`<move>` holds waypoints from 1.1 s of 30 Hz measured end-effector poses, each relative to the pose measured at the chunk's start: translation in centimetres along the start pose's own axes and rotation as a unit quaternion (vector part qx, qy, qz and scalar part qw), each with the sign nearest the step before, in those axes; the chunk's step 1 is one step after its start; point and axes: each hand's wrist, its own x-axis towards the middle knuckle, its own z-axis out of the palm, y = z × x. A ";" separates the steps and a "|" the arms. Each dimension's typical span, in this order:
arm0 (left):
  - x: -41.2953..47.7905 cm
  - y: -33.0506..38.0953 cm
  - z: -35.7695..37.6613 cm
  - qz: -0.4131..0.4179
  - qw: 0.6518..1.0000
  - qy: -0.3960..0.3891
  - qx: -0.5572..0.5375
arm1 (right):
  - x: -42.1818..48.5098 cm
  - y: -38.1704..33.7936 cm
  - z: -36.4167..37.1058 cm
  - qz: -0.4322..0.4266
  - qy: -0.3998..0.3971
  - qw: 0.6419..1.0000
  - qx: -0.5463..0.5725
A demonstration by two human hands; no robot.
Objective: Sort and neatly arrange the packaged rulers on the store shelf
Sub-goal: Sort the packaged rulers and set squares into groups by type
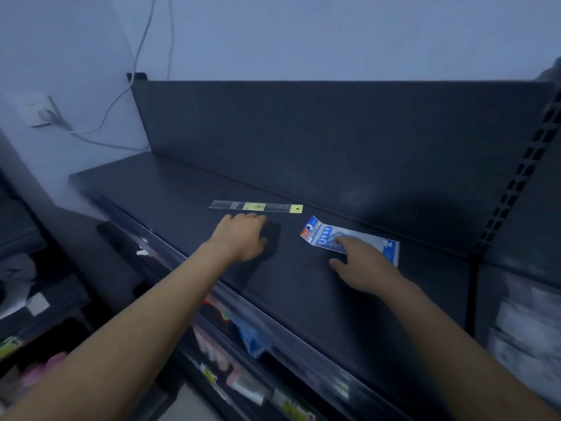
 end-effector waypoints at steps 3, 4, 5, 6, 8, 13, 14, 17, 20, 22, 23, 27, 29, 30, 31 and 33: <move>4.4 -1.7 0.4 0.005 0.999 -0.028 0.025 | 3.7 0.5 0.6 0.033 -0.002 0.999 -0.021; 5.3 -2.3 0.5 0.000 0.999 -0.032 0.030 | 4.4 0.5 0.7 0.042 -0.002 0.998 -0.038; 6.8 -2.9 0.6 0.000 0.999 -0.033 0.030 | 5.3 0.7 0.8 0.058 -0.001 0.997 -0.055; 8.3 -3.5 0.7 0.003 0.999 -0.035 0.027 | 6.1 0.8 0.8 0.079 -0.007 0.994 -0.072; 10.7 -4.7 1.2 0.009 0.998 -0.052 0.019 | 7.0 1.1 0.8 0.113 -0.035 0.989 -0.089; 16.2 -8.2 1.6 0.046 0.992 -0.115 0.018 | 8.0 1.2 -0.1 0.154 -0.027 0.983 -0.099; 17.1 -8.8 1.7 0.060 0.990 -0.124 0.005 | 8.2 1.0 -0.3 0.162 -0.029 0.981 -0.103; 19.6 -10.0 2.2 0.101 0.980 -0.158 -0.071 | 8.7 -0.4 -0.4 0.216 -0.061 0.971 -0.080; 21.6 -10.9 2.4 0.160 0.955 -0.221 -0.119 | 9.2 -2.3 0.0 0.280 -0.082 0.955 -0.052; 22.4 -11.3 2.5 0.205 0.940 -0.246 -0.118 | 9.4 -3.4 0.1 0.306 -0.078 0.949 -0.021; 22.7 -11.3 2.5 0.233 0.932 -0.249 -0.122 | 9.5 -3.9 0.2 0.315 -0.069 0.946 0.012; 22.6 -11.6 1.9 0.339 0.891 -0.246 -0.175 | 9.3 -5.8 0.4 0.341 0.008 0.934 0.110; 22.1 -11.6 1.0 0.355 0.858 -0.264 -0.260 | 8.7 -6.5 0.5 0.343 0.049 0.929 0.129; 21.8 -11.5 0.4 0.364 0.838 -0.272 -0.302 | 8.2 -6.7 0.4 0.343 0.073 0.925 0.148; 21.5 -11.2 -0.3 0.374 0.820 -0.277 -0.332 | 7.5 -7.0 0.2 0.342 0.099 0.919 0.169; 20.7 -10.1 -1.8 0.393 0.797 -0.283 -0.361 | 5.8 -7.5 -0.7 0.340 0.153 0.904 0.209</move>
